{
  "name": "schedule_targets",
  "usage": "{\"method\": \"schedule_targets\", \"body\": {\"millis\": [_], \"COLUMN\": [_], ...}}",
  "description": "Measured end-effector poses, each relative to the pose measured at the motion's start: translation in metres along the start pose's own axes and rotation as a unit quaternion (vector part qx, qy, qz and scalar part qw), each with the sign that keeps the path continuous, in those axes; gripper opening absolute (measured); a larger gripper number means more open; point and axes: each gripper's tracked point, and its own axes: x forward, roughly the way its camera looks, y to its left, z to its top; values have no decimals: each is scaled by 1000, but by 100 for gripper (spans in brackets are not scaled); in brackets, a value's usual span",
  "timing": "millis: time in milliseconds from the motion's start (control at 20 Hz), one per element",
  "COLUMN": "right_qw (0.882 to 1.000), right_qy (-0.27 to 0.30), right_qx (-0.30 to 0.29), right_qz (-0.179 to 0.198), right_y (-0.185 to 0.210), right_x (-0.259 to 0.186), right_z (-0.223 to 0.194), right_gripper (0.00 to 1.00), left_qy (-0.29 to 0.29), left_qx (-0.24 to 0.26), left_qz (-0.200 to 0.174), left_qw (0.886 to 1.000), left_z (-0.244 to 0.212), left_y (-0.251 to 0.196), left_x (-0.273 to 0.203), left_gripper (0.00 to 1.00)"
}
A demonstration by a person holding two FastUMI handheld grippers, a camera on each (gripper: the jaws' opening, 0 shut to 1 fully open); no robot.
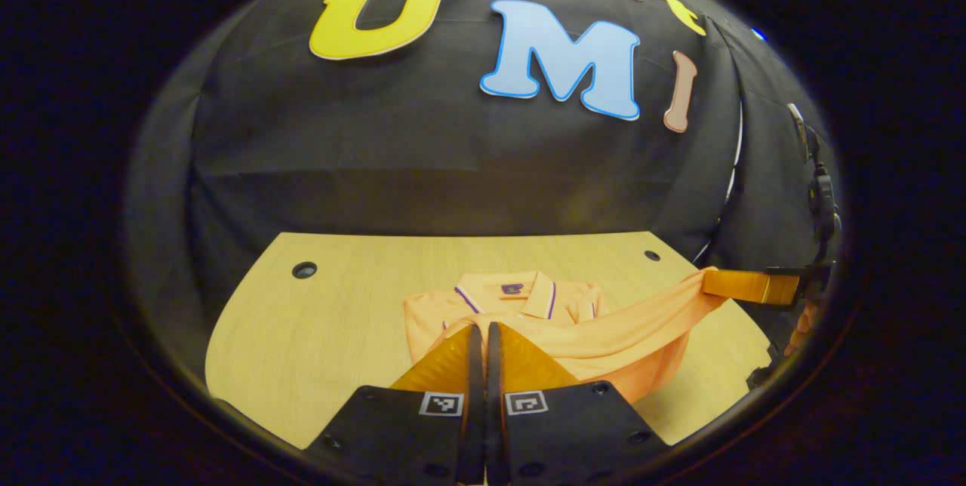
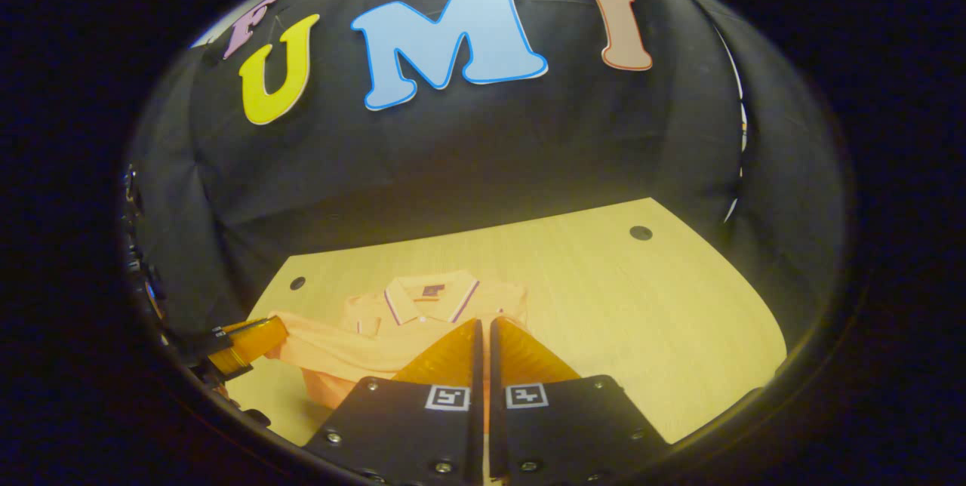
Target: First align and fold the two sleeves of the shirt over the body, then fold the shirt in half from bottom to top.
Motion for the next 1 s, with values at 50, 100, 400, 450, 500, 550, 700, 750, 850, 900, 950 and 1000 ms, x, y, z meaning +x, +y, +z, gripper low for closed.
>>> {"method": "schedule_targets", "body": {"millis": [50, 100, 400, 450, 500, 550, 700, 750, 850, 900, 950, 1000], "right_qw": [1000, 1000, 1000, 1000, 1000, 1000, 999, 999, 999, 999, 998, 998], "right_qy": [0, 2, 5, 5, 6, 7, 9, 10, 17, 20, 25, 31], "right_qx": [-2, -2, -11, -12, -14, -16, -18, -17, -19, -22, -26, -29], "right_qz": [-4, -7, -16, -19, -21, -23, -30, -31, -36, -40, -43, -45], "right_y": [1, 2, 6, 4, 3, 2, -4, -6, -8, -9, -11, -12], "right_x": [9, 18, 70, 78, 87, 96, 122, 131, 149, 158, 166, 173], "right_z": [5, 8, 23, 27, 31, 33, 41, 42, 40, 38, 34, 29], "right_gripper": [4, 4, 4, 3, 4, 4, 4, 3, 4, 4, 4, 4], "left_qy": [1, 1, -17, -19, -18, -20, -23, -22, -21, -21, -18, -16], "left_qx": [0, 3, -12, -14, -16, -19, -30, -32, -35, -35, -32, -30], "left_qz": [-5, -6, 5, 7, 10, 11, 21, 26, 31, 33, 37, 39], "left_qw": [1000, 1000, 1000, 1000, 1000, 1000, 999, 999, 999, 999, 999, 999], "left_z": [4, 8, 28, 28, 27, 28, 27, 24, 21, 18, 14, 11], "left_y": [2, 6, 30, 32, 34, 36, 45, 49, 54, 56, 59, 62], "left_x": [12, 22, 77, 86, 94, 102, 122, 129, 145, 151, 157, 165], "left_gripper": [7, 6, 6, 6, 6, 6, 6, 6, 6, 6, 6, 6]}}
